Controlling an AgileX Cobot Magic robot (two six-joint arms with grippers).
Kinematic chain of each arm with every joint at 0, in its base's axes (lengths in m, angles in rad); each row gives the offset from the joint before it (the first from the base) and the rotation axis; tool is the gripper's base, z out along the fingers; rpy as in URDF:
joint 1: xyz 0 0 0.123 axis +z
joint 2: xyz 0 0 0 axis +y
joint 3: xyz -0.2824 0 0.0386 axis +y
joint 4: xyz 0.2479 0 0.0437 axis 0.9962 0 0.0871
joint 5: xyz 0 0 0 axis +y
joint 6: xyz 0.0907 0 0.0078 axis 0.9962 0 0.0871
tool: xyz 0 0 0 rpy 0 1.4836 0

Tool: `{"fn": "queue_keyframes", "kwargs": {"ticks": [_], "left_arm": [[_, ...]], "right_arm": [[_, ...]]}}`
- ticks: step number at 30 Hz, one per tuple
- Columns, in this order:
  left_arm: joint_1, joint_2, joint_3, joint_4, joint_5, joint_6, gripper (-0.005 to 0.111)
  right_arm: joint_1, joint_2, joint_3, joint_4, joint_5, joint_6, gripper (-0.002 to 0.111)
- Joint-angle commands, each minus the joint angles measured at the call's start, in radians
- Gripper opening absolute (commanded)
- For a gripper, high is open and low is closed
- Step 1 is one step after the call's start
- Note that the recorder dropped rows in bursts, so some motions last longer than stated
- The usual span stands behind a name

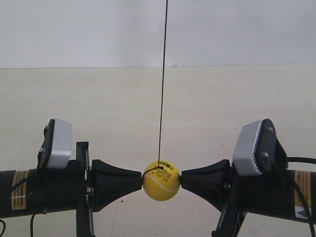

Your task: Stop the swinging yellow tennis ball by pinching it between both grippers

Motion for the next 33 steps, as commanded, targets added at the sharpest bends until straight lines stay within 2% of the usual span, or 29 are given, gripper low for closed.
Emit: {"fn": "queue_keyframes", "kwargs": {"ticks": [1,33], "left_arm": [[-0.005,0.0,-0.002,0.004,-0.013,0.007,0.005],[-0.005,0.0,-0.002,0.048,-0.013,-0.004,0.005]], "right_arm": [[0.001,-0.002,-0.004,-0.015,-0.027,-0.011,0.0],[0.001,-0.002,-0.004,-0.024,0.009,0.009,0.0]]}}
